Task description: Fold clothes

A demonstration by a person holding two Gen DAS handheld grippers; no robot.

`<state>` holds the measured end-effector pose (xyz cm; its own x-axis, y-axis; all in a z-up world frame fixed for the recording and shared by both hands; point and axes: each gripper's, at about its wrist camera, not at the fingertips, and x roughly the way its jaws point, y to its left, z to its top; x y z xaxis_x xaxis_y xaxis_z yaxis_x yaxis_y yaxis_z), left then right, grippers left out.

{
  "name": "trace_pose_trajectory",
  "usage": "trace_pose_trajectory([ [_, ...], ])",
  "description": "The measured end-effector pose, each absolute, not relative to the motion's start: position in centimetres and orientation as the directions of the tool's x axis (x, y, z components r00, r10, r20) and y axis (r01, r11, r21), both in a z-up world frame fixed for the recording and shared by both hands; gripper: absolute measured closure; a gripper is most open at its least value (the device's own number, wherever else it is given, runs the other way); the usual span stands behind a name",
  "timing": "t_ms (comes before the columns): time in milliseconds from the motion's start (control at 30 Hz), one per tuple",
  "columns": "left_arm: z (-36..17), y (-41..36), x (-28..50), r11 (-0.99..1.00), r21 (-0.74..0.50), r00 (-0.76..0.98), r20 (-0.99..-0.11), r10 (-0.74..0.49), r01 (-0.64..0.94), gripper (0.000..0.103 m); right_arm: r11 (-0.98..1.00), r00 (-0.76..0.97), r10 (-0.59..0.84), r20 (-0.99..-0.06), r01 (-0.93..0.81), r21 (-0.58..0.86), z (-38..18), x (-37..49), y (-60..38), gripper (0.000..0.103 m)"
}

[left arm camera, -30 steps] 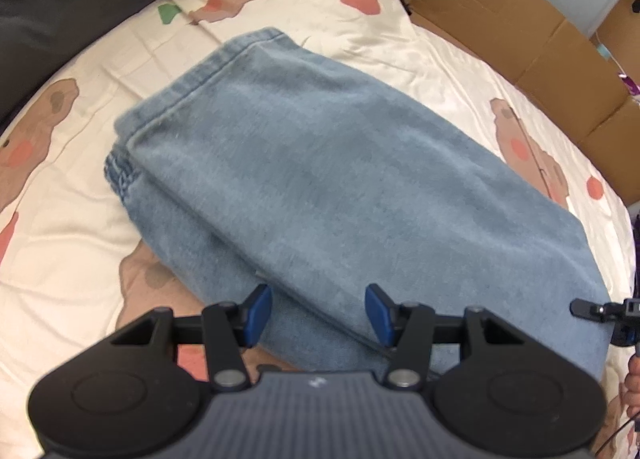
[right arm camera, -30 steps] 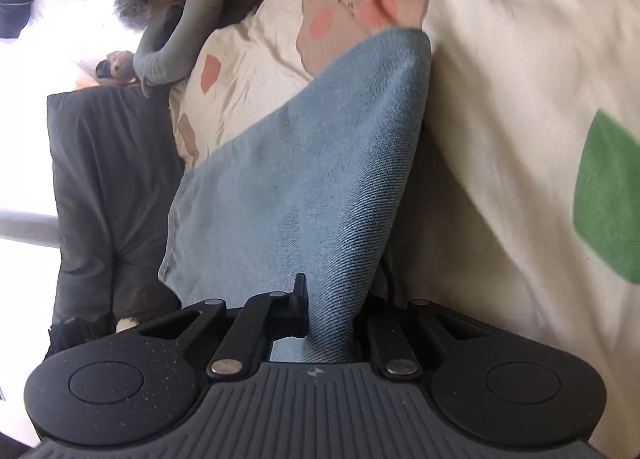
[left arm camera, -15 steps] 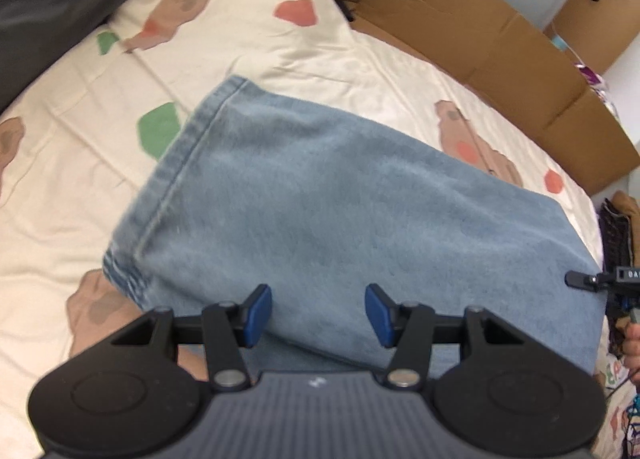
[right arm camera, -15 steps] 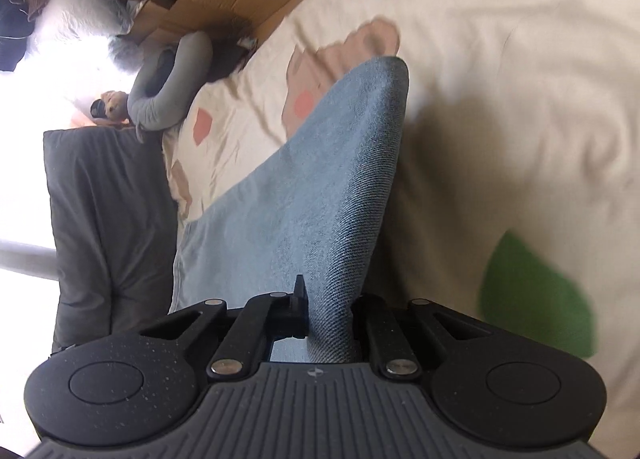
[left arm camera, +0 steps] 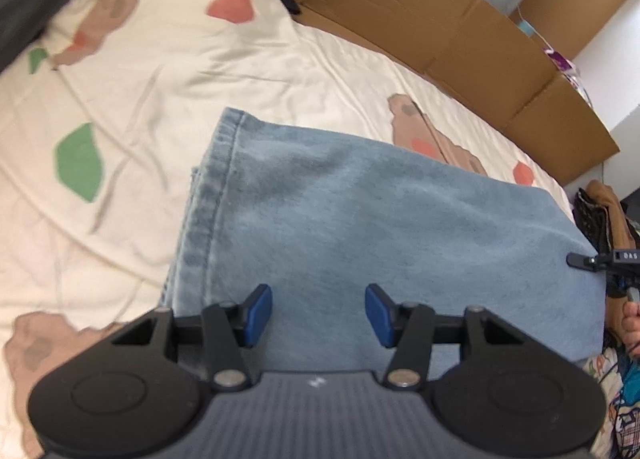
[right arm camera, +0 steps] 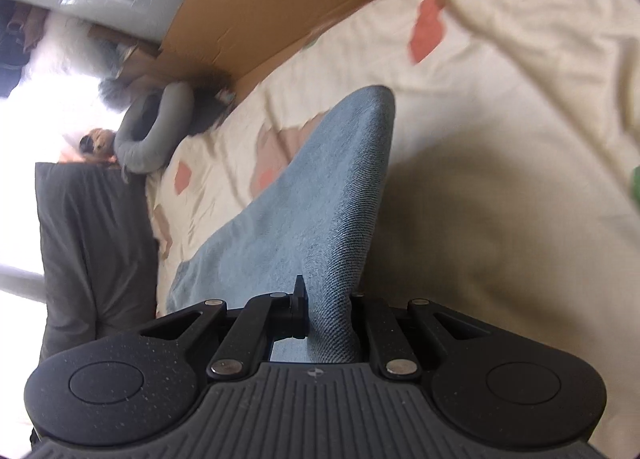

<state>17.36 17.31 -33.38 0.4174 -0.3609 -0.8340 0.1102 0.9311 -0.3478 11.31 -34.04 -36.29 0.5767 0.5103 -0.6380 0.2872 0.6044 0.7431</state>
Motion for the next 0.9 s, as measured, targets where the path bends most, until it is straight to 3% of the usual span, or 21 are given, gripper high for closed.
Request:
trace_pose_trajectory([
  [167, -33.8, 14.8, 17.8, 0.92, -0.346, 0.393, -0.832, -0.392, 0.185, 0.048, 0.59, 0.559, 0.503, -0.659, 0.334, 0.735, -38.5, 11.1, -35.9, 0.096],
  [233, -33.8, 14.2, 17.8, 0.915, -0.348, 0.385, -0.831, -0.401, 0.203, 0.048, 0.599, 0.549, 0.501, -0.668, 0.337, 0.726, -39.1, 10.9, -36.0, 0.086],
  [500, -34.3, 13.4, 17.9, 0.911, -0.355, 0.368, -0.835, -0.41, 0.21, 0.048, 0.588, 0.52, 0.535, -0.666, 0.337, 0.736, -40.1, 8.6, -36.2, 0.064],
  [767, -34.6, 11.8, 18.2, 0.899, -0.36, 0.346, -0.834, -0.43, 0.249, 0.048, 0.563, 0.488, 0.561, -0.669, 0.368, 0.74, -41.5, 4.6, -36.6, 0.063],
  [900, -34.3, 11.0, 18.5, 0.891, -0.352, 0.332, -0.836, -0.437, 0.288, 0.048, 0.483, 0.515, 0.585, -0.627, 0.4, 0.779, -42.6, 2.8, -37.3, 0.062],
])
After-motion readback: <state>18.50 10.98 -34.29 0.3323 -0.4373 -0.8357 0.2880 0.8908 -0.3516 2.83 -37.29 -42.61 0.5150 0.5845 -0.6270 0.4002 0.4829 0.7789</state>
